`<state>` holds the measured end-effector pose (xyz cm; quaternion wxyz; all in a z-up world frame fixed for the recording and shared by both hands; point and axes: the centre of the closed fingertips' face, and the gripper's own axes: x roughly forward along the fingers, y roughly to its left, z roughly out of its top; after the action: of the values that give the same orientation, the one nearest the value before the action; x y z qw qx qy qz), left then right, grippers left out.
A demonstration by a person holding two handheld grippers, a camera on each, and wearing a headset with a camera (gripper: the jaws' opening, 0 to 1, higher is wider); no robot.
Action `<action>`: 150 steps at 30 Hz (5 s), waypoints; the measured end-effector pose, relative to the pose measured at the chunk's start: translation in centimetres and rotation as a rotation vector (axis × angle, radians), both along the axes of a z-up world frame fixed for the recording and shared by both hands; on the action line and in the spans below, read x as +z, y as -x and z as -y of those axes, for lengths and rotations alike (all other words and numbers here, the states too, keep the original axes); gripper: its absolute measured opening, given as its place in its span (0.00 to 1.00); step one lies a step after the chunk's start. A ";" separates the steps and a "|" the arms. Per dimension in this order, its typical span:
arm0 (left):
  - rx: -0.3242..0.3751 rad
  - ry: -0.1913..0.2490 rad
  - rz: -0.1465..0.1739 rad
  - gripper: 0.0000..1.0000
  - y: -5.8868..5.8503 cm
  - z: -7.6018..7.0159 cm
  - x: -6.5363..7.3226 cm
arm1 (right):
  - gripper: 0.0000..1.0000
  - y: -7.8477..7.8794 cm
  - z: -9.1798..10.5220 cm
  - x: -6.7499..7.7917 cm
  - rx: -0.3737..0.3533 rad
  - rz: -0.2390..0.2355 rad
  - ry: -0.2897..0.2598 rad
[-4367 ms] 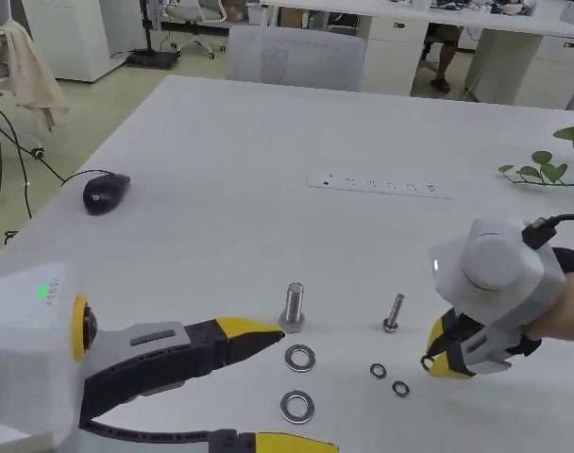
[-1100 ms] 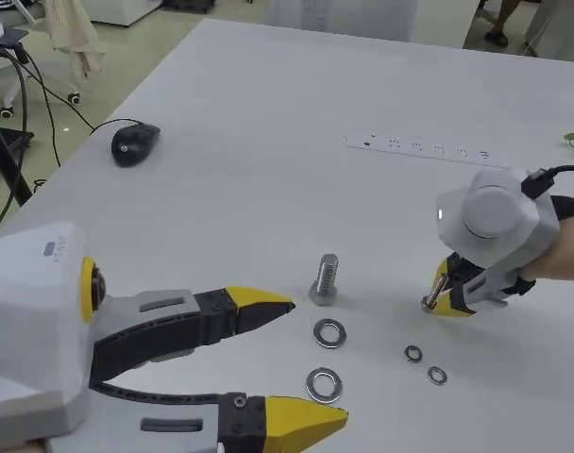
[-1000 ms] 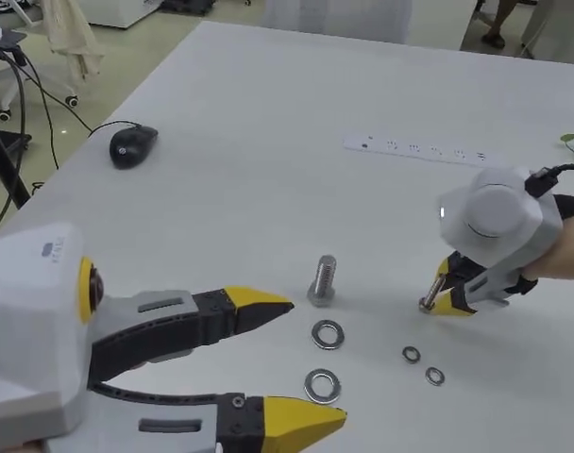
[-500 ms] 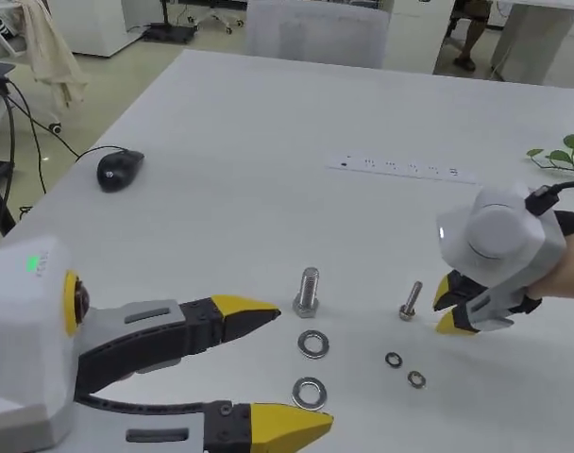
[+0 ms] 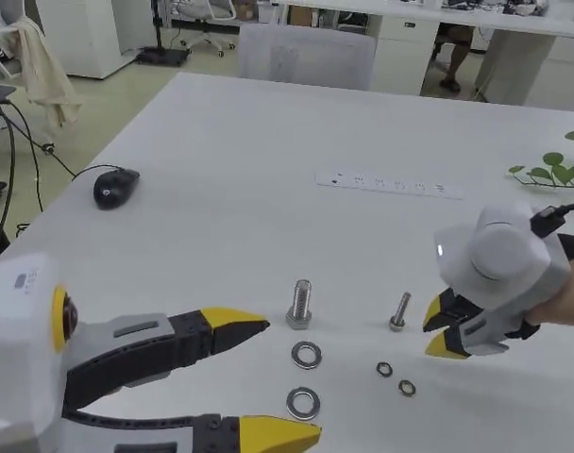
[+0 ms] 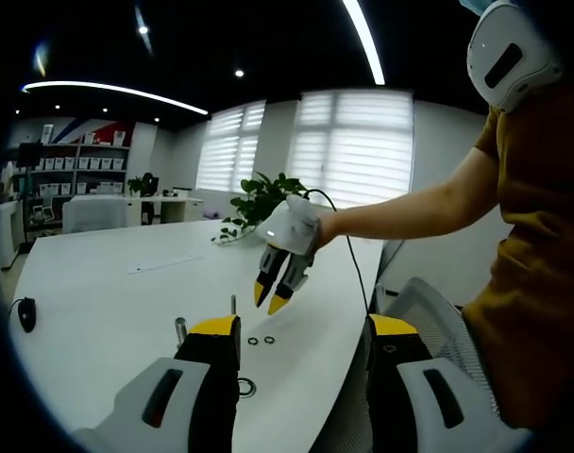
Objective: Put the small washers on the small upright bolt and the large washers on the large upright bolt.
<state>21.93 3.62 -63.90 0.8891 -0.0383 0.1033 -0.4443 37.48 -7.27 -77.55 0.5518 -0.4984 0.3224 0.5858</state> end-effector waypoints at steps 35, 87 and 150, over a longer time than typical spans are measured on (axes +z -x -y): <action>0.010 0.018 -0.022 0.52 -0.8 -0.6 -0.9 | 0.21 2.9 -0.2 -5.2 -0.041 -0.153 0.051; 0.002 0.011 -0.025 0.52 -1.0 0.2 -0.8 | 0.12 -1.8 -0.1 -0.1 -0.128 -0.037 -0.030; 0.035 0.019 -0.065 0.52 -2.0 -0.7 -1.9 | 0.12 -6.0 -2.4 -2.0 -0.089 -0.019 0.001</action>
<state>23.96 4.32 -65.82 0.8924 -0.0632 0.1272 -0.4283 43.50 -4.90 -79.56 0.5738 -0.4785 0.3497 0.5652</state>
